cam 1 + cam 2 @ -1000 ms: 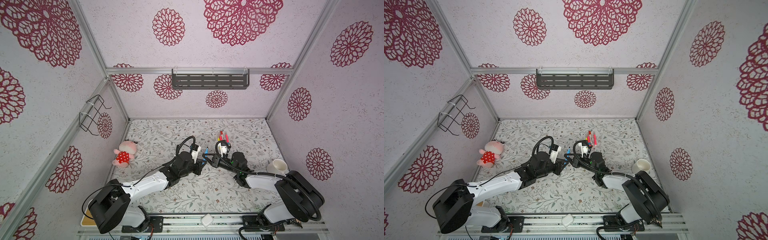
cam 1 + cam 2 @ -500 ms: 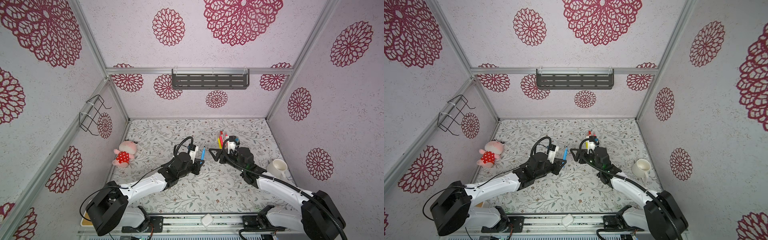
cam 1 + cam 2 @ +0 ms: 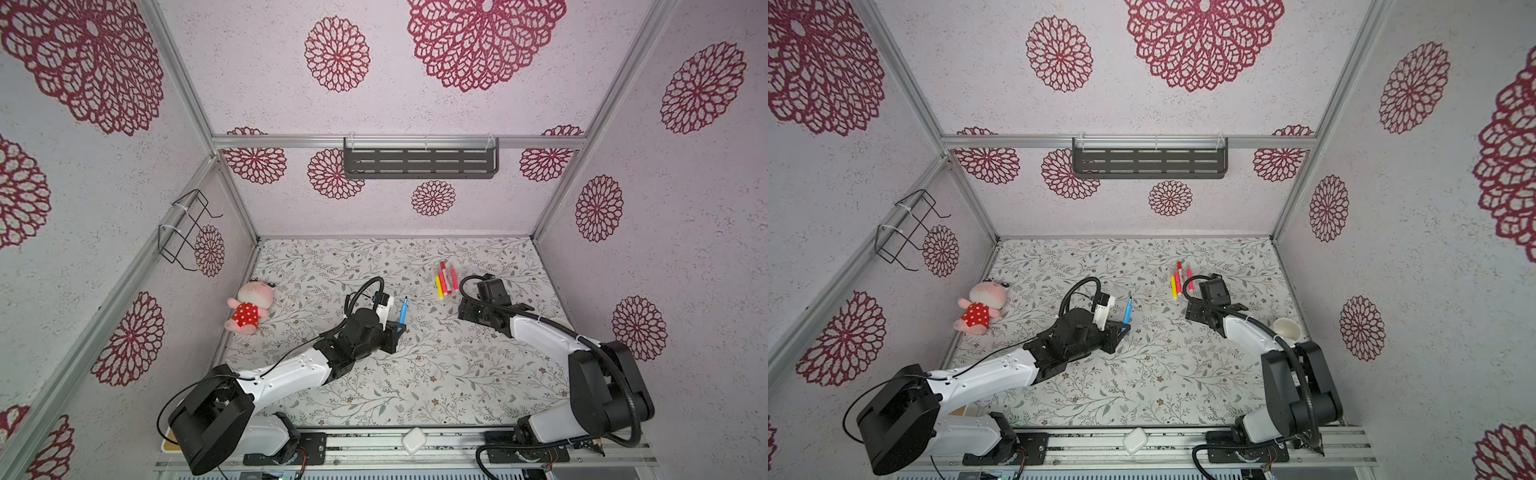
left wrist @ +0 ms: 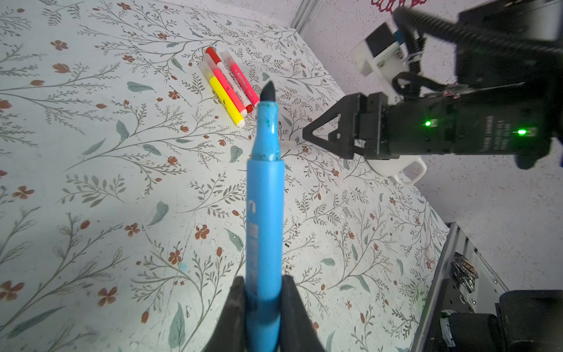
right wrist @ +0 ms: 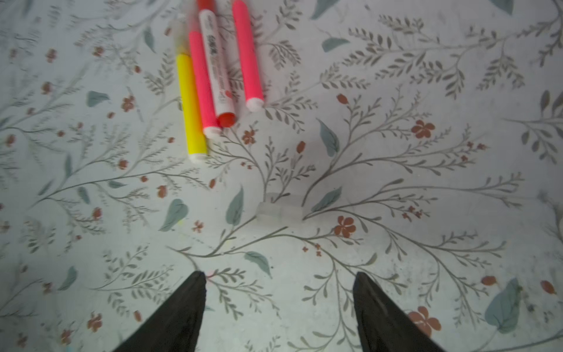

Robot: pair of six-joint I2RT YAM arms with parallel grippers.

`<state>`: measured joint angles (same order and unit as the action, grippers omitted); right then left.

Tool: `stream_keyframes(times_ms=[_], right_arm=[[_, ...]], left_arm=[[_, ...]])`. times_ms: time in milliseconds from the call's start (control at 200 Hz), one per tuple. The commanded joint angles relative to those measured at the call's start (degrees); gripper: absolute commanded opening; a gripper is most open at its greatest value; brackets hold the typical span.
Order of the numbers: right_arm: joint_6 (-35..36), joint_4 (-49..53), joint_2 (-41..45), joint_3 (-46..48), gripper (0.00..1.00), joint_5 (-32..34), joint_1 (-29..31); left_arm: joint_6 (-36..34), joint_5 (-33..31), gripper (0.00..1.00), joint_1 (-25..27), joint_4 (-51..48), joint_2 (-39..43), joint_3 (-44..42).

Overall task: Insert the pens into the pen caps
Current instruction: 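Open the right gripper and move it toward the clear cap near the markers, then lower the right gripper over the clear cap on the table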

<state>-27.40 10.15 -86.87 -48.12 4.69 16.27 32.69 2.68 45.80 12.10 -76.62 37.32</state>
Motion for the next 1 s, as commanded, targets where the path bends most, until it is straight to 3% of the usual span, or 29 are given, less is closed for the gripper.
stream_keyframes(times_ms=[0, 205, 665, 991], right_arm=[[2.2, -0.5, -2.4, -2.8, 0.78, -1.4, -1.9], [2.3, -3.8, -7.5, -4.8, 0.76, -8.8, -3.7], [2.3, -6.8, -15.2, -8.1, 0.71, -17.1, -3.6], [3.1, -9.7, -18.0, -9.5, 0.68, -21.5, 0.2]], left_arm=[[0.3, -0.2, 0.0, -0.4, 0.4, 1.4, -0.7], [0.2, -0.7, 0.0, -0.4, 0.6, 1.0, -0.6], [-0.5, -1.8, 0.0, -0.5, 0.3, 2.1, -1.2], [-1.3, -2.3, 0.0, -0.5, -0.1, 1.8, -0.5]])
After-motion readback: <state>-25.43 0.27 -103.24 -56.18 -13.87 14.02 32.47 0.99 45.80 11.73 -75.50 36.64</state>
